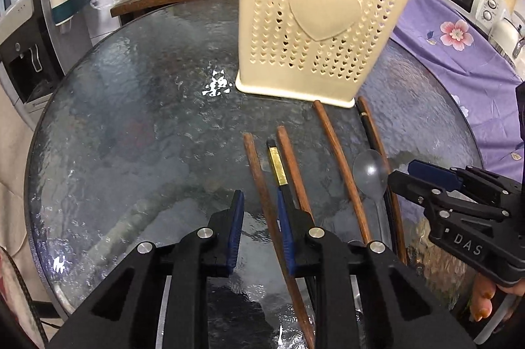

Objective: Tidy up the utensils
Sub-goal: 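Lower left tool onto a wooden chopstick while right tool approaches another chopstick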

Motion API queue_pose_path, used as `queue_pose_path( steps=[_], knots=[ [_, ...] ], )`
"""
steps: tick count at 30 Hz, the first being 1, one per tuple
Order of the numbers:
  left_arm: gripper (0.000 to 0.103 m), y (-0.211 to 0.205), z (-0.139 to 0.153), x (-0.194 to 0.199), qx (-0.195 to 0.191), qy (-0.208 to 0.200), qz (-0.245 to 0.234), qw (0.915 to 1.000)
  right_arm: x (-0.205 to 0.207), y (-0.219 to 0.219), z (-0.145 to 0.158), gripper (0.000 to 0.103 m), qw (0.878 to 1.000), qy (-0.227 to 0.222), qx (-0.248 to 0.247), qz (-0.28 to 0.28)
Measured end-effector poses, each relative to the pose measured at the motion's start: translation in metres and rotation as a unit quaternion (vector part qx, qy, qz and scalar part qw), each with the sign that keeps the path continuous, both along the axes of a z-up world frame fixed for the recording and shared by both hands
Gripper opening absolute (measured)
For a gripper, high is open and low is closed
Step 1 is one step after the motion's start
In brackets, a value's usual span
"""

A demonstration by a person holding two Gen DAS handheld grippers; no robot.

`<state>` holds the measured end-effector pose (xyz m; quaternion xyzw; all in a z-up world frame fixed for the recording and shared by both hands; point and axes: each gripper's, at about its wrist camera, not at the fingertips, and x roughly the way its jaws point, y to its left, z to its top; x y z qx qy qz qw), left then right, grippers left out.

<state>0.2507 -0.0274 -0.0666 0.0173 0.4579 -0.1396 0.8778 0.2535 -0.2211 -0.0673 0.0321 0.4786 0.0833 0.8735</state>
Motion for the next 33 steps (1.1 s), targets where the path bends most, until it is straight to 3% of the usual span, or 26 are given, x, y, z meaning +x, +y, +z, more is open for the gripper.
queue_pose_path(
  steps=[9,13,19,28,33],
  knots=[
    [0.021,0.002,-0.004,0.002,-0.001,0.004,0.001,1.0000,-0.001,-0.010,-0.003,0.035,1.000,0.003,-0.009,0.000],
    [0.020,0.001,-0.005,0.002,0.005,0.002,-0.001,1.0000,0.002,-0.012,-0.004,0.030,0.999,0.007,-0.043,0.003],
    [0.018,0.002,-0.005,0.004,0.010,0.003,-0.004,0.9999,0.010,-0.014,-0.003,0.030,0.998,0.018,-0.053,0.011],
    [0.018,-0.012,-0.003,0.020,0.042,0.012,-0.019,0.9989,0.033,-0.010,-0.002,0.030,0.998,0.031,-0.060,0.008],
    [0.017,-0.020,-0.004,0.029,0.057,0.014,-0.027,0.9979,0.043,-0.012,-0.002,0.024,0.998,0.025,-0.061,-0.010]
  ],
)
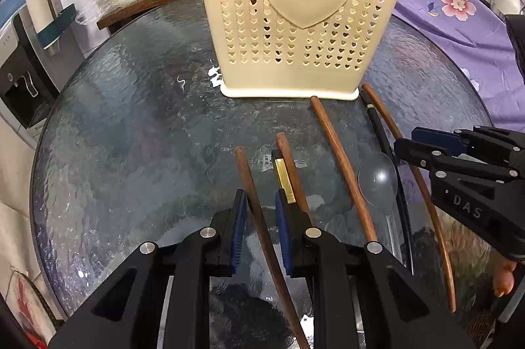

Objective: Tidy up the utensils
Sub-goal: 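Lower left tool onto a wooden chopstick while right tool approaches another chopstick, then lift the chopsticks with both tools and carry them above the holder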

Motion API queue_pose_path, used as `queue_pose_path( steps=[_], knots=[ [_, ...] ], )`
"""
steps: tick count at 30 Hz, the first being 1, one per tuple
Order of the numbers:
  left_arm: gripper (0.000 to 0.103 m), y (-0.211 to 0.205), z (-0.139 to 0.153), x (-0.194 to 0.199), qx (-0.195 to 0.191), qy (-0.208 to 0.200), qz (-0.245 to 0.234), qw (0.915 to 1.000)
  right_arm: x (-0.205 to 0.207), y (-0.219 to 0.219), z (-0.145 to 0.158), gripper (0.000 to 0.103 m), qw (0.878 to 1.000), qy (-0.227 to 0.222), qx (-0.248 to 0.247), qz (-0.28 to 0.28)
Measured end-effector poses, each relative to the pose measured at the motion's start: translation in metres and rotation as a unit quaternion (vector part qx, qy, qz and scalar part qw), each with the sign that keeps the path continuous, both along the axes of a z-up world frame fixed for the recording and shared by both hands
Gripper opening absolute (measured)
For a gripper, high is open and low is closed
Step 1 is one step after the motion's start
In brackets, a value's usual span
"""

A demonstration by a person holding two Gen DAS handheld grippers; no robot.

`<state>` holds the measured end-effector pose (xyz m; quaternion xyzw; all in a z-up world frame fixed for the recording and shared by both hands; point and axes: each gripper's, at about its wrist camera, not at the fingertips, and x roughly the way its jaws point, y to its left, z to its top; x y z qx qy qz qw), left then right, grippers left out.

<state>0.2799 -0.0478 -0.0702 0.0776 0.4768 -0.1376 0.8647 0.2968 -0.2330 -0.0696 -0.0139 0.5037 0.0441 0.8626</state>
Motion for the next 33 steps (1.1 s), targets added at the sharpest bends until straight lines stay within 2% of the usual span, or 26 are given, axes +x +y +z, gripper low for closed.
queue_pose_path(
  steps=[5,7,9,16,20,23,26,33],
  knots=[
    [0.015,0.001,-0.001,0.002,0.005,-0.001,0.004,1.0000,0.006,0.001,0.000,0.017,1.000,-0.005,-0.008,-0.001],
    [0.014,0.000,-0.001,0.000,0.009,-0.004,0.005,0.9999,0.006,0.007,0.001,0.009,1.000,-0.008,-0.017,0.006],
    [0.009,0.000,-0.001,0.000,0.011,-0.006,0.006,0.9999,0.004,0.011,0.001,0.008,1.000,-0.013,-0.025,0.006],
    [0.009,-0.003,-0.001,-0.006,0.012,-0.015,0.017,0.9997,0.000,0.003,0.001,0.008,1.000,-0.019,-0.003,0.003],
    [0.007,-0.002,-0.001,-0.009,-0.012,-0.013,0.020,0.9997,-0.004,-0.011,0.003,0.007,0.999,-0.030,0.039,-0.005],
    [0.007,0.002,0.003,-0.013,-0.029,-0.017,0.024,0.9992,-0.013,-0.017,0.015,0.007,0.997,-0.057,0.054,-0.008],
    [0.007,0.007,0.018,-0.021,-0.048,-0.036,0.027,0.9978,-0.022,-0.022,0.028,0.007,0.994,-0.078,0.073,-0.003],
    [0.006,0.026,0.070,-0.043,-0.112,-0.083,0.034,0.9896,-0.048,-0.046,0.071,0.007,0.976,-0.116,0.181,0.022]
  ],
)
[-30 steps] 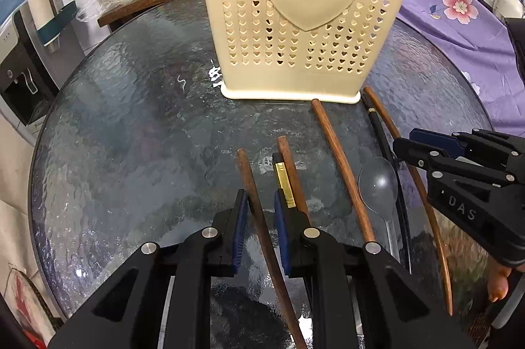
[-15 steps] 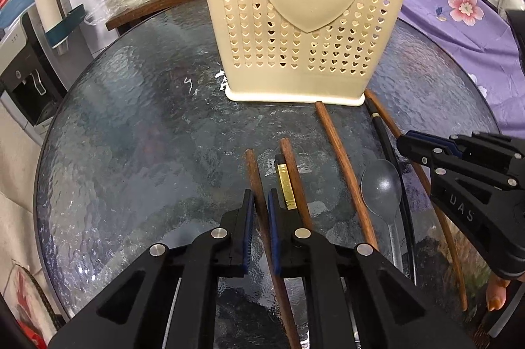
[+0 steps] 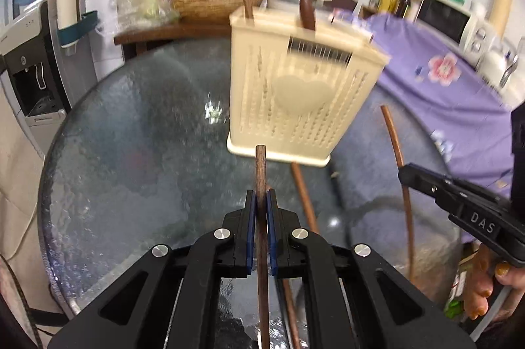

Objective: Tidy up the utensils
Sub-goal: 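Lift the chopsticks with both tools and carry them above the holder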

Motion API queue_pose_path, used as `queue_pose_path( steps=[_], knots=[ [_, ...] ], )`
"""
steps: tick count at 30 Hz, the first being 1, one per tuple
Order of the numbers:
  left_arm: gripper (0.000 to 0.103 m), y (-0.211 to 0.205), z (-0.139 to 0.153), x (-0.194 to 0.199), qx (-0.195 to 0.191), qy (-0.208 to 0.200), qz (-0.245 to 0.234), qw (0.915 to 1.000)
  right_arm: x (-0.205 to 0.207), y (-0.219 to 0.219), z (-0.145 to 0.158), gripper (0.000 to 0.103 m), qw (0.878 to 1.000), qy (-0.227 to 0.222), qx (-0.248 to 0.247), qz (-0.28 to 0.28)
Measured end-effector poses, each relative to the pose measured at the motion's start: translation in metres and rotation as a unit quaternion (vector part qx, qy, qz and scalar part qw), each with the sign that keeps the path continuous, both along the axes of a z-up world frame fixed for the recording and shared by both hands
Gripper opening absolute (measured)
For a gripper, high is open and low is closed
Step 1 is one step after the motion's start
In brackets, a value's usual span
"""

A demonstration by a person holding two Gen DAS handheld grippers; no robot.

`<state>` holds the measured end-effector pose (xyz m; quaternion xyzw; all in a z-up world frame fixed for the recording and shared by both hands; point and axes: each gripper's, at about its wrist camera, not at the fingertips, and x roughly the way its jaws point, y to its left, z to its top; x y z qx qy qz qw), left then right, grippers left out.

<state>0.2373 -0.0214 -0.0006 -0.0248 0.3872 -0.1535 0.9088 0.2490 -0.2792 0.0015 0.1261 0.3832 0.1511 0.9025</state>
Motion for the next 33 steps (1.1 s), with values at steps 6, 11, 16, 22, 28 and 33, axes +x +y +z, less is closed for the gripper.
queue_pose_path(
  steps=[6,11,16,22,28,33],
  knots=[
    [0.006,0.008,0.033,-0.015,-0.028,-0.035,0.001,0.9990,-0.020,-0.006,0.036,0.007,0.998,-0.051,0.023,0.016],
    [0.006,0.010,0.046,-0.023,-0.035,-0.051,-0.001,0.9981,-0.035,-0.007,0.049,0.007,0.997,-0.067,0.021,0.020],
    [0.006,0.013,0.055,-0.033,-0.041,-0.064,-0.008,0.9971,-0.043,-0.008,0.056,0.007,0.996,-0.077,0.022,0.029],
    [0.006,0.016,0.069,-0.042,-0.040,-0.085,-0.010,0.9955,-0.058,-0.005,0.070,0.007,0.994,-0.098,0.008,0.041],
    [0.006,0.020,0.081,-0.043,-0.045,-0.094,-0.011,0.9945,-0.062,-0.005,0.085,0.007,0.992,-0.113,0.006,0.053],
    [0.006,0.019,0.098,-0.039,-0.042,-0.113,-0.012,0.9927,-0.059,-0.004,0.104,0.007,0.988,-0.144,0.005,0.051]
  ],
)
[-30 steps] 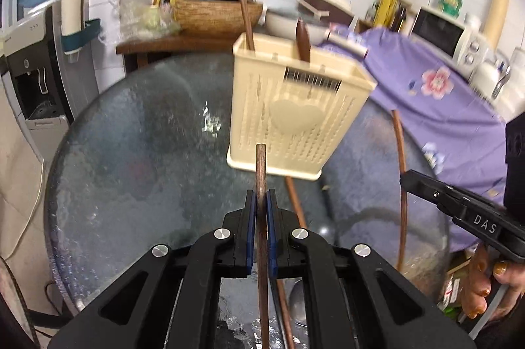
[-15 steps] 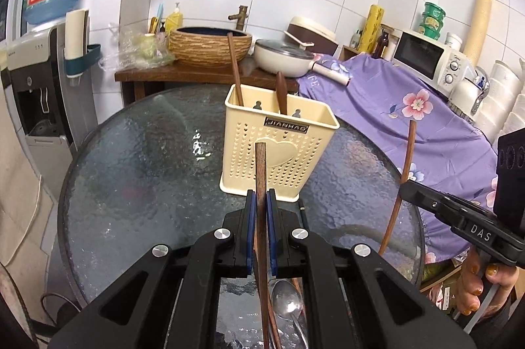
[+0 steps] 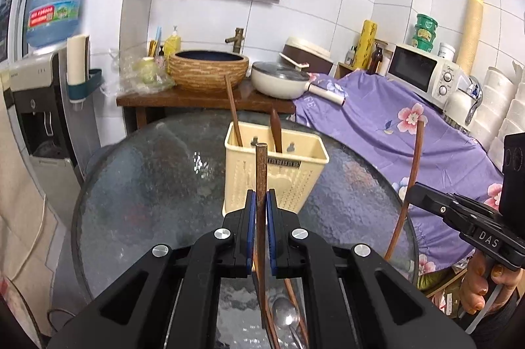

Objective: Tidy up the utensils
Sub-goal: 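Lift the chopsticks with both tools and carry them above the holder, then lower both chopsticks into the holder and open both tools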

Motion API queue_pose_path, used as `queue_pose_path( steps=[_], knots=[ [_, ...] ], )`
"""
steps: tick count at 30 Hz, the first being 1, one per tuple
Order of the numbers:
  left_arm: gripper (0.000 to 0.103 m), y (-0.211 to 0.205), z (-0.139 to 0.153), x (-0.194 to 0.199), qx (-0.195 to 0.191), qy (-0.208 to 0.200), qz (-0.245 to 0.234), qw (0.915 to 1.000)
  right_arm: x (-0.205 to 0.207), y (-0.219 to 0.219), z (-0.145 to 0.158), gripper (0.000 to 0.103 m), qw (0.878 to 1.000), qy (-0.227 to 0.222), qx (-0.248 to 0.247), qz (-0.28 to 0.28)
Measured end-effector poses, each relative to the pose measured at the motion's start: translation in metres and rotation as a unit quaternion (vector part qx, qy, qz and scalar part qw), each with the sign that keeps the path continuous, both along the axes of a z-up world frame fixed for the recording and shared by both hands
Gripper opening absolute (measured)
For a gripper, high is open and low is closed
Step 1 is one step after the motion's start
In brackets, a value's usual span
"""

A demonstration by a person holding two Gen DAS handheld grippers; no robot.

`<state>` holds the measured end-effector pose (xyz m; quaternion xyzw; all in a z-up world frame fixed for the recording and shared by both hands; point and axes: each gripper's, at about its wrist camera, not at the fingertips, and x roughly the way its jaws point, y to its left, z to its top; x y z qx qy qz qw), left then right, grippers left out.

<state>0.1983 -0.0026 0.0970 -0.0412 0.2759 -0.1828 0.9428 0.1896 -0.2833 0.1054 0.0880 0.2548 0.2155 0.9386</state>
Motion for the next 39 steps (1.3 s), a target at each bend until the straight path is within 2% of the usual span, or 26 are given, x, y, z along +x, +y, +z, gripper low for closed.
queue_pose_path(
  steps=[3,6,14,18,21,24,29,33,39],
  knots=[
    [0.006,0.001,0.017,0.005,-0.016,-0.017,-0.007,0.9997,0.007,0.003,0.018,0.007,0.999,-0.036,-0.007,-0.010],
    [0.006,-0.003,0.034,0.008,-0.012,-0.039,-0.003,0.9992,0.019,0.009,0.036,0.007,0.998,-0.056,-0.016,-0.016],
    [0.006,-0.007,0.105,0.044,-0.023,-0.070,0.005,0.9973,0.067,0.018,0.095,0.007,0.993,-0.105,0.004,-0.047],
    [0.006,-0.008,0.145,0.072,-0.032,-0.089,0.032,0.9950,0.092,0.028,0.122,0.007,0.987,-0.140,-0.006,-0.079],
    [0.006,-0.009,0.158,0.089,-0.040,-0.107,0.061,0.9916,0.106,0.038,0.125,0.007,0.981,-0.165,-0.023,-0.101],
    [0.006,-0.011,0.155,0.107,-0.051,-0.104,0.074,0.9906,0.120,0.049,0.113,0.007,0.977,-0.178,-0.040,-0.115],
    [0.006,-0.019,0.119,0.130,-0.046,-0.090,0.098,0.9901,0.134,0.060,0.076,0.007,0.974,-0.180,-0.065,-0.123],
    [0.006,-0.021,0.082,0.139,-0.048,-0.065,0.100,0.9917,0.144,0.058,0.040,0.007,0.980,-0.146,-0.061,-0.123],
    [0.006,-0.026,0.034,0.142,-0.023,-0.039,0.091,0.9948,0.149,0.057,-0.001,0.007,0.985,-0.109,-0.066,-0.114]
  ],
)
